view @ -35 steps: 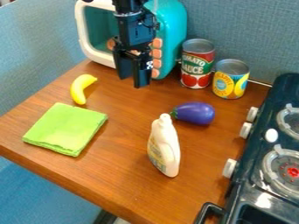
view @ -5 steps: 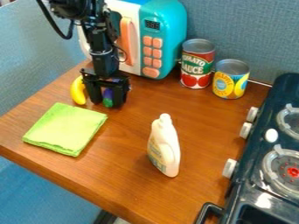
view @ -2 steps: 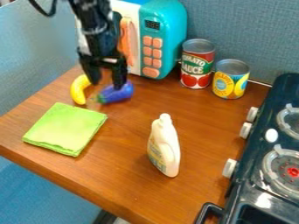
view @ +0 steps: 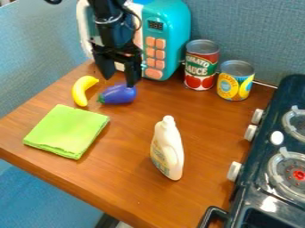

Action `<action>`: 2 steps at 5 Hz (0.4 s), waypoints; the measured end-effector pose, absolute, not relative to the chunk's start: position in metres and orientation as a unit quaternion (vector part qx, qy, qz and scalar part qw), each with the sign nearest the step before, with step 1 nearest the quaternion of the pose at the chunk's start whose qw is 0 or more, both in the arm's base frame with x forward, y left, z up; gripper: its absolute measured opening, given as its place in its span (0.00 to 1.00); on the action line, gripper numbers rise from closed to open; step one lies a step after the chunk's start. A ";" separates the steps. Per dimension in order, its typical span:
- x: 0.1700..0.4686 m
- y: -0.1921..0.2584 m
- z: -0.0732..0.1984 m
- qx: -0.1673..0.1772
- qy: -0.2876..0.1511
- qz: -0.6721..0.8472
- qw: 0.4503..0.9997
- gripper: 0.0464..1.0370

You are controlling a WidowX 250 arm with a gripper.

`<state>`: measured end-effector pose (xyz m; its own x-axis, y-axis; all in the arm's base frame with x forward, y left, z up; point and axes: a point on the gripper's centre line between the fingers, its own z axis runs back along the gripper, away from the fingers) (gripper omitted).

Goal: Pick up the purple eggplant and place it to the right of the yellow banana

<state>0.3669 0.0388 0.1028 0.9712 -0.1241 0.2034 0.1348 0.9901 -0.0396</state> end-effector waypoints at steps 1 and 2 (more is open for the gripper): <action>0.349 0.016 0.108 -0.031 -0.085 -0.119 0.989 0.96; 0.332 -0.003 0.126 -0.055 -0.093 -0.180 0.978 0.96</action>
